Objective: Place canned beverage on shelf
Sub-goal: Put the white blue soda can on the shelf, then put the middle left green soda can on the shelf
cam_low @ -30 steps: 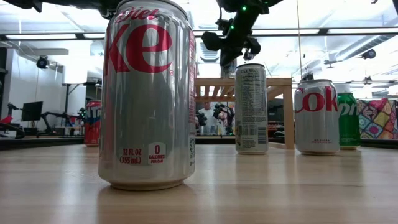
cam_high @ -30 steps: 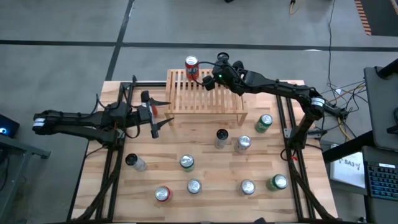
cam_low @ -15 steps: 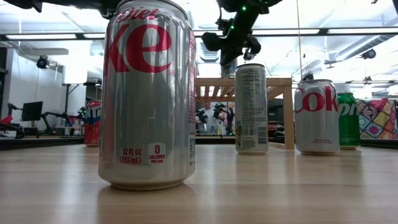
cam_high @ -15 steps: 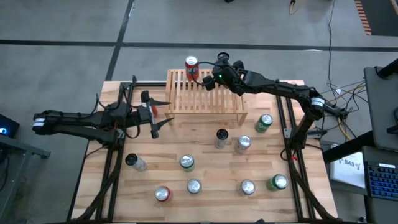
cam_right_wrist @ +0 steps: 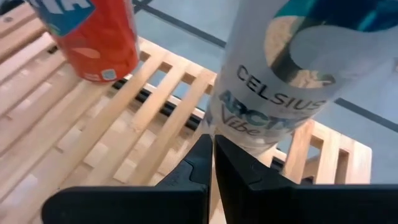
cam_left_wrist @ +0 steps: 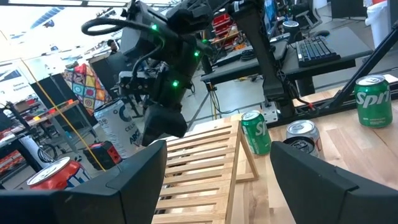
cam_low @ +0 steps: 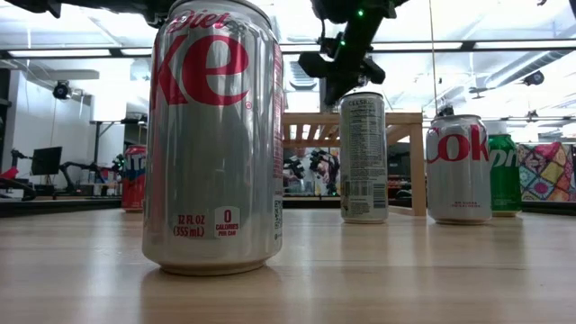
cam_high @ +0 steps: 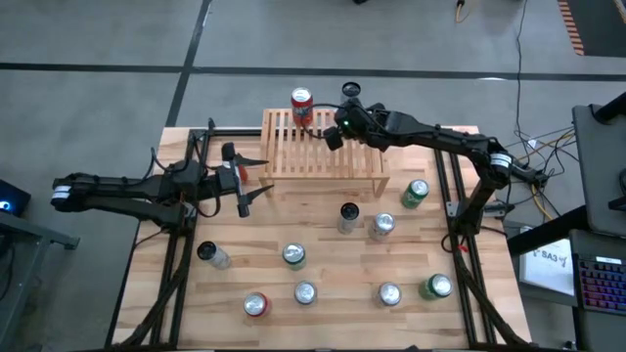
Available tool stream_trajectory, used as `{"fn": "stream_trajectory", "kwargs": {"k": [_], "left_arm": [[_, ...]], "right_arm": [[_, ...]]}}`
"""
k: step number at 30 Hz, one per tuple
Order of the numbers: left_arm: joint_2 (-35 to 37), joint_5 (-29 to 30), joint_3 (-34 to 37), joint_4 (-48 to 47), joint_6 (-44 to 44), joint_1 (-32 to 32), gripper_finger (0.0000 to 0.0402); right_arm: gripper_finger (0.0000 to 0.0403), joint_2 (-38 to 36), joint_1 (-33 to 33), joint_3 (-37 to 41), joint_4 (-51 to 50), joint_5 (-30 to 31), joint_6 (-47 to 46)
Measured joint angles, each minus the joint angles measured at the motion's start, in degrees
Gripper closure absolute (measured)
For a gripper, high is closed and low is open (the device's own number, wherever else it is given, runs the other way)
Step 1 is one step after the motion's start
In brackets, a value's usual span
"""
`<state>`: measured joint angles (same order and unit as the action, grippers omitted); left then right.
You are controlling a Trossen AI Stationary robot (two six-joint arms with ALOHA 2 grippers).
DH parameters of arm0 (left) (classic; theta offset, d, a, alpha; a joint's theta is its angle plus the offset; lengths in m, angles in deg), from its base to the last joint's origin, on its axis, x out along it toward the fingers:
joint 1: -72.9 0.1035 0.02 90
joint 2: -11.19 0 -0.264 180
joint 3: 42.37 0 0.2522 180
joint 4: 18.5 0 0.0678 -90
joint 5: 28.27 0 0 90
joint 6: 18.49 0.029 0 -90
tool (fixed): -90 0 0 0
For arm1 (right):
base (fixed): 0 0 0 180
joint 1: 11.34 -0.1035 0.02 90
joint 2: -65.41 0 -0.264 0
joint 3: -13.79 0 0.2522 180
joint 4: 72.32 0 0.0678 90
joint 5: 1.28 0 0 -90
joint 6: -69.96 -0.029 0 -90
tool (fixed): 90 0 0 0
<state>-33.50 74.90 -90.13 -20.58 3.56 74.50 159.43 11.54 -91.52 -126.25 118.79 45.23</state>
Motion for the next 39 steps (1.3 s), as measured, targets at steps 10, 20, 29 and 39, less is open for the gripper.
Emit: {"fn": "stream_trajectory", "kwargs": {"k": [10,20,29,39], "left_arm": [[0.0,0.0,0.0,-0.1,0.0,0.0,0.0130],[0.0,0.0,0.0,-0.1,0.0,0.0,0.0130],[0.0,0.0,0.0,-0.1,0.0,0.0,0.0130],[-1.8,0.0,0.0,0.3,-1.8,0.0,0.0130]], "right_arm": [[0.0394,0.0,1.9,0.0,0.2,1.3,0.7],[0.0394,0.0,2.2,0.0,2.0,1.6,1.8],[0.0394,-1.6,0.3,0.1,0.9,-0.6,2.9],[0.0394,-10.9,-10.4,0.1,-1.8,-2.0,6.7]]}}
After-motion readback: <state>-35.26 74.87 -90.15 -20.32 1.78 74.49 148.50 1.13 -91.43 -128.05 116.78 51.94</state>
